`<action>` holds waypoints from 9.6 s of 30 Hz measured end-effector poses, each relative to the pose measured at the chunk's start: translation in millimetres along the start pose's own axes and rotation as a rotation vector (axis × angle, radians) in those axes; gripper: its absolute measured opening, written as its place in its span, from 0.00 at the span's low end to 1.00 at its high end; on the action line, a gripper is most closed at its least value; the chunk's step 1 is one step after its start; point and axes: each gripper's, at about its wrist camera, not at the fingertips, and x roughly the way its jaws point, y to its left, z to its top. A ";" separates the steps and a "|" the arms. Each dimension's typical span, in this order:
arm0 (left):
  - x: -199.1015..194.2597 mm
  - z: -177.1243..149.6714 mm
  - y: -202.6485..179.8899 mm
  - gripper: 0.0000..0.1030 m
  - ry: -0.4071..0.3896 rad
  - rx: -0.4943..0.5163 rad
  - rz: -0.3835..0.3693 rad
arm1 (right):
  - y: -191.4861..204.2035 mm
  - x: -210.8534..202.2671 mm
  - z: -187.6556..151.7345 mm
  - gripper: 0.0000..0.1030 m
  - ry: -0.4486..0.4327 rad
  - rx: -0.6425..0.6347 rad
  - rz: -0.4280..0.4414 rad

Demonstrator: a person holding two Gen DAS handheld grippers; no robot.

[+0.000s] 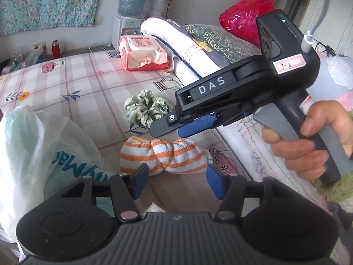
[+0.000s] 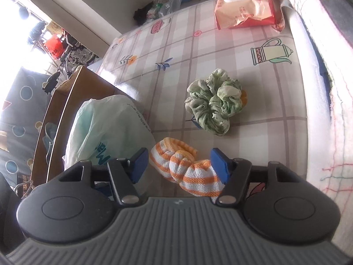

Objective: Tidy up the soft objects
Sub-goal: 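Carry the striped sock with the right tool into the box and release, then grasp the gold snack bar with the right tool while the left tool grasps the green scrunchie, then carry the scrunchie with the left tool into the box and release, then lower the snack bar with the right tool into the box and release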

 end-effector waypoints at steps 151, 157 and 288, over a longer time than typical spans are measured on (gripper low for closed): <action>122.8 122.4 25.5 0.90 0.314 0.087 0.147 | 67.2 -7.7 -150.4 0.23 -0.228 -0.161 -0.280; 148.7 112.9 26.2 0.72 0.373 0.060 0.170 | 64.3 -3.6 -151.7 0.24 -0.218 -0.141 -0.274; -268.4 -143.0 258.7 0.69 -0.037 -0.639 0.145 | 377.8 99.9 -77.0 0.26 0.061 -0.436 0.254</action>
